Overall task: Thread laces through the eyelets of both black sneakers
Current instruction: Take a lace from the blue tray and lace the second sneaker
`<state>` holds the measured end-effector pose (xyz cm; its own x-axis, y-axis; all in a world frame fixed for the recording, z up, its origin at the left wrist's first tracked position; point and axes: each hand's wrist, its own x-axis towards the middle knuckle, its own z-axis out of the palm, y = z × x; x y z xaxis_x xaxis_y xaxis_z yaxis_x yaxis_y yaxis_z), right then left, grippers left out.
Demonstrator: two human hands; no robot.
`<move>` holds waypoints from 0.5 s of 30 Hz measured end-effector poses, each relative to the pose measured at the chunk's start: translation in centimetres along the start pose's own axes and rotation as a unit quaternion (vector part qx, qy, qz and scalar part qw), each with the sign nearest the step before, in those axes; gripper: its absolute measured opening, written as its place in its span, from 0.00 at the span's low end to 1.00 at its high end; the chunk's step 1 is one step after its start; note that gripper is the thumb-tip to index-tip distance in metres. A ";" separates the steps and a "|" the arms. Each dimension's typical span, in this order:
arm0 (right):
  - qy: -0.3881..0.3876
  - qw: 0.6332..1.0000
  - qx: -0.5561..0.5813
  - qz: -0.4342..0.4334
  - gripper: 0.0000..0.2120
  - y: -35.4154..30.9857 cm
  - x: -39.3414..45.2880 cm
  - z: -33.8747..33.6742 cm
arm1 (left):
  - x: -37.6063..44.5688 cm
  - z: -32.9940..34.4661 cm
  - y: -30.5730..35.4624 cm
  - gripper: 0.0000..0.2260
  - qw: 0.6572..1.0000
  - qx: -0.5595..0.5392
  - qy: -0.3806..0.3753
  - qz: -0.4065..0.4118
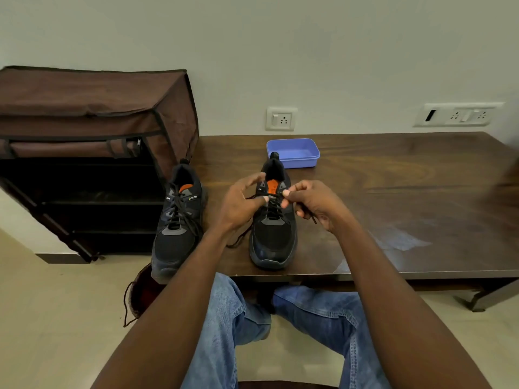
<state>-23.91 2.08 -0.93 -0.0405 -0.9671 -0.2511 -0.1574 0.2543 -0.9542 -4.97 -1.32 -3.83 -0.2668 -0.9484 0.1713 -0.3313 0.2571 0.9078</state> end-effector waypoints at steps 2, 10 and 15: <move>-0.018 1.000 -0.018 -0.006 0.07 0.1 0.1 0.6 | -0.3 0.4 0.1 0.20 0.997 -0.052 -0.059 0.014; 0.000 1.000 0.018 -0.024 0.03 0.0 0.5 -0.3 | 0.2 0.3 0.2 0.06 0.991 -0.125 -0.007 -0.038; 0.025 0.999 0.027 -0.030 0.04 0.1 0.6 -0.4 | 0.3 0.0 0.7 0.06 0.977 -0.171 0.071 -0.106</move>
<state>-24.39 1.52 -1.13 -0.0826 -0.9791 -0.1859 -0.1073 0.1942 -0.9751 -5.29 -1.45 -3.10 -0.0881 -0.9961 -0.0056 -0.0364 -0.0024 0.9993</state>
